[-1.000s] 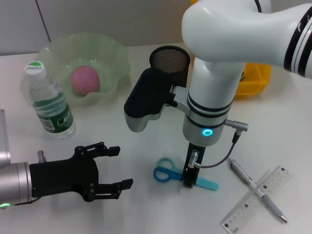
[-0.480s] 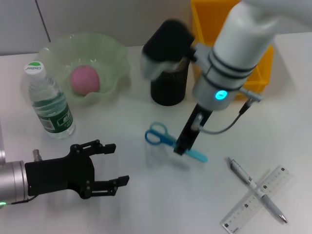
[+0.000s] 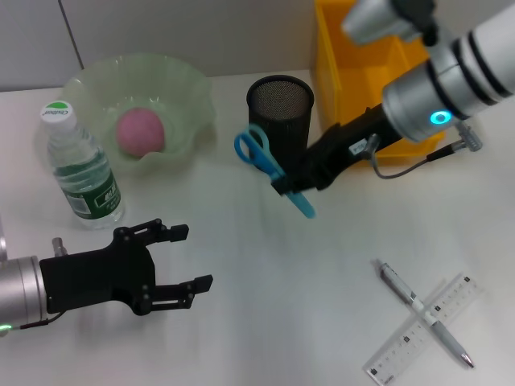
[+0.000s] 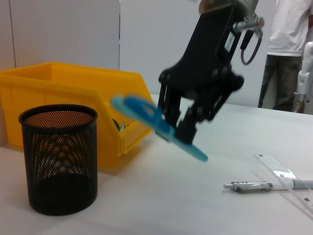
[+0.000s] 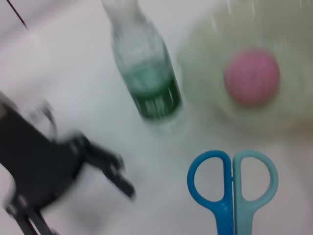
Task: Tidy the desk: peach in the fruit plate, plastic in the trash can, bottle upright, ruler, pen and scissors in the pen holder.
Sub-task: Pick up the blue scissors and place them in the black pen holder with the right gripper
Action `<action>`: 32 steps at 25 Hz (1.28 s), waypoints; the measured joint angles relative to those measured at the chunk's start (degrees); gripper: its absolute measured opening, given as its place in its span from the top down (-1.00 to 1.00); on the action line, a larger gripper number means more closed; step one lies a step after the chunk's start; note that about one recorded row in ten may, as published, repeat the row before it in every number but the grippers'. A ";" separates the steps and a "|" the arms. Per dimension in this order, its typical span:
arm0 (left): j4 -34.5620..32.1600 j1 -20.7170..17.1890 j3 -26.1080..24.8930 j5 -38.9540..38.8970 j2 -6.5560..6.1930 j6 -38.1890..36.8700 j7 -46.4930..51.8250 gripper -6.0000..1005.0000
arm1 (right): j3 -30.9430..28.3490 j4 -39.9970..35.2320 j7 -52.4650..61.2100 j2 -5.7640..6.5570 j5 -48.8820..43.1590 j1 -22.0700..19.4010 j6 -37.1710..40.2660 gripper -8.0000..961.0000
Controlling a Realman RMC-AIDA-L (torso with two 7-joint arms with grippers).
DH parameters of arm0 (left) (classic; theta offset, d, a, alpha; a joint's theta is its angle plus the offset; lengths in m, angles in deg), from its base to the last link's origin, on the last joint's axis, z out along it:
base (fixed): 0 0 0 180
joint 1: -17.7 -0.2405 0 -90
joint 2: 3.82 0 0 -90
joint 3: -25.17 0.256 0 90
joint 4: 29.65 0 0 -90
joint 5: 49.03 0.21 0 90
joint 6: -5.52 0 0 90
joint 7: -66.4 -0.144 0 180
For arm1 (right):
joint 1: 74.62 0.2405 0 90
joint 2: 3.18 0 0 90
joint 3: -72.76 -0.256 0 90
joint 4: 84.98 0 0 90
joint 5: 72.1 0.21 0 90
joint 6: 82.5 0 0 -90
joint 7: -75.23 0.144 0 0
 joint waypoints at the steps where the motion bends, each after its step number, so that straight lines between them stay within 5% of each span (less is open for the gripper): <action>1: 0.01 0.10 -0.01 -0.01 0.13 0.26 -0.10 -0.71 | -1.99 0.11 -2.81 0.01 2.89 -1.14 -0.27 0.52; 16: 0.12 0.73 -0.54 -1.05 0.69 2.76 -0.21 -0.71 | -14.77 12.99 -33.07 0.13 32.50 -8.28 -8.36 0.51; 32: 1.54 0.77 -0.54 -2.74 0.84 2.61 -0.64 -0.71 | -14.63 27.01 -44.38 -0.19 43.08 -3.70 -26.24 0.49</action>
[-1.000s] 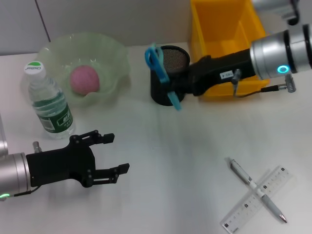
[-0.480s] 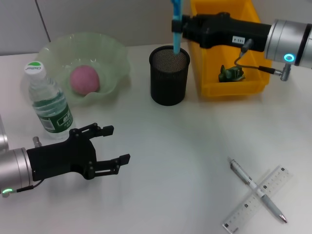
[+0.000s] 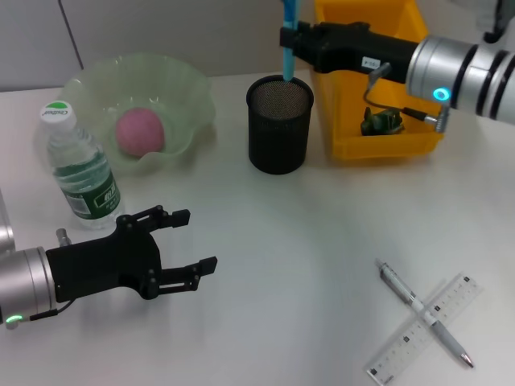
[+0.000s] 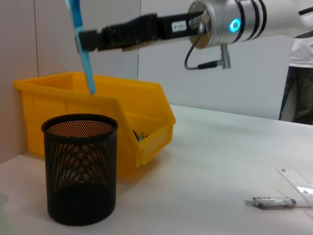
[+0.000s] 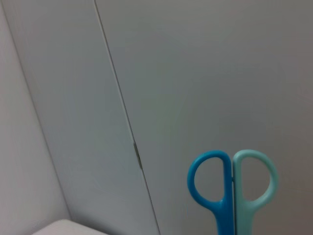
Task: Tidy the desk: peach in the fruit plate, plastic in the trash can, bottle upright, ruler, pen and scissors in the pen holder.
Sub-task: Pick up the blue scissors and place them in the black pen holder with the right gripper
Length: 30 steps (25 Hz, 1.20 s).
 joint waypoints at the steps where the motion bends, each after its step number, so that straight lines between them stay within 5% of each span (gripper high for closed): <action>1: 0.00 0.00 0.00 0.00 0.00 -0.05 -0.01 -0.71 | 0.02 0.89 -0.61 -0.01 0.03 0.47 -0.59 0.49; 30: -0.02 -0.24 0.44 0.17 -0.30 -0.56 0.39 -0.71 | 0.08 8.86 -5.93 -0.39 0.14 2.99 -6.56 0.46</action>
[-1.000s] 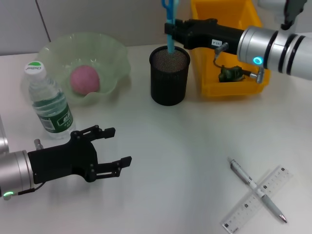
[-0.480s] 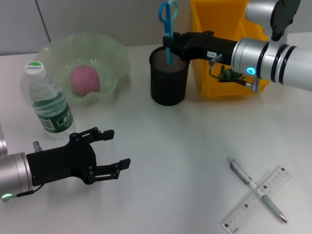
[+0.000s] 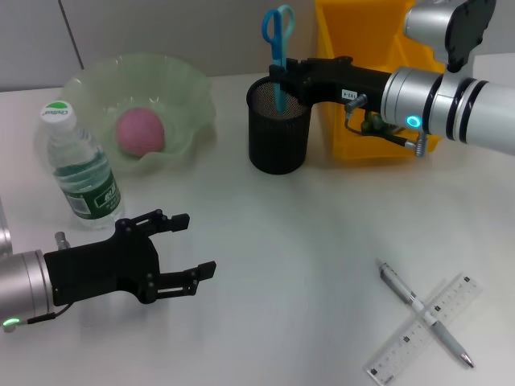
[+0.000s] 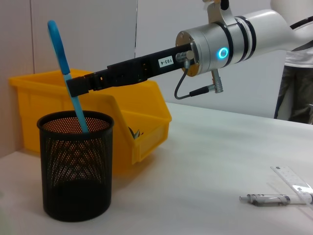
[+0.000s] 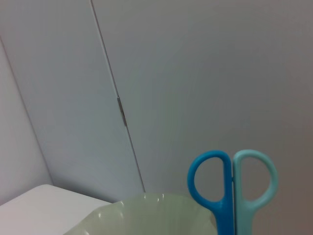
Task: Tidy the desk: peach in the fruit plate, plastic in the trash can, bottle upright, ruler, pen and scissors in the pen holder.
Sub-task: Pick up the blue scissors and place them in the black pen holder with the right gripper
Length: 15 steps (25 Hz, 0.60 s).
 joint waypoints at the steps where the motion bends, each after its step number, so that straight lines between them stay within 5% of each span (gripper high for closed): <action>1: 0.00 0.00 0.00 0.00 0.00 0.00 0.00 -0.71 | 0.00 0.00 0.00 0.00 0.00 0.00 0.00 0.46; 12: -0.21 -0.03 -0.43 -0.06 -0.03 -0.76 -0.26 -0.71 | 0.65 0.37 0.00 0.11 -0.51 0.65 -0.64 0.45; 15: -0.33 -0.03 -0.45 -0.08 -0.10 -0.90 -0.26 -0.71 | 1.44 0.41 0.18 0.18 -0.35 0.77 -0.81 0.16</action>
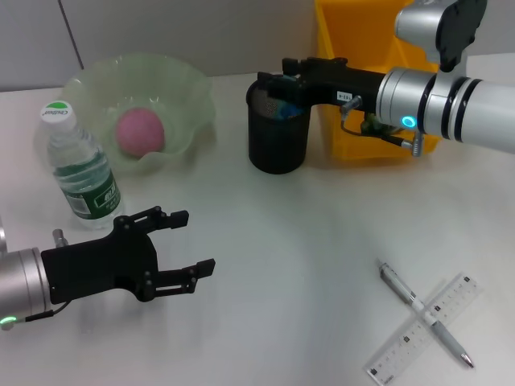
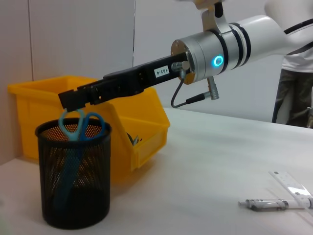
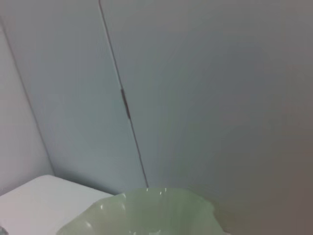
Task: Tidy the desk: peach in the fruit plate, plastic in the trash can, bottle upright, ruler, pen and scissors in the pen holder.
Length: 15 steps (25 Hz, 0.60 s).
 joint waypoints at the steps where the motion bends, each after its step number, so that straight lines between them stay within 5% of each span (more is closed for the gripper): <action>1: 0.00 0.00 0.00 0.00 0.00 0.00 0.00 -0.71 | 0.00 0.00 0.00 0.00 0.00 0.00 0.00 0.07; 5: -0.18 0.00 0.00 -0.01 -0.12 -0.30 0.00 -0.71 | -0.35 -0.35 0.31 0.01 0.53 -0.06 1.19 -0.38; 15: -0.20 0.00 0.00 -0.01 -0.13 -0.47 0.05 -0.71 | -0.56 -4.69 2.46 0.29 9.01 -4.61 8.80 -0.65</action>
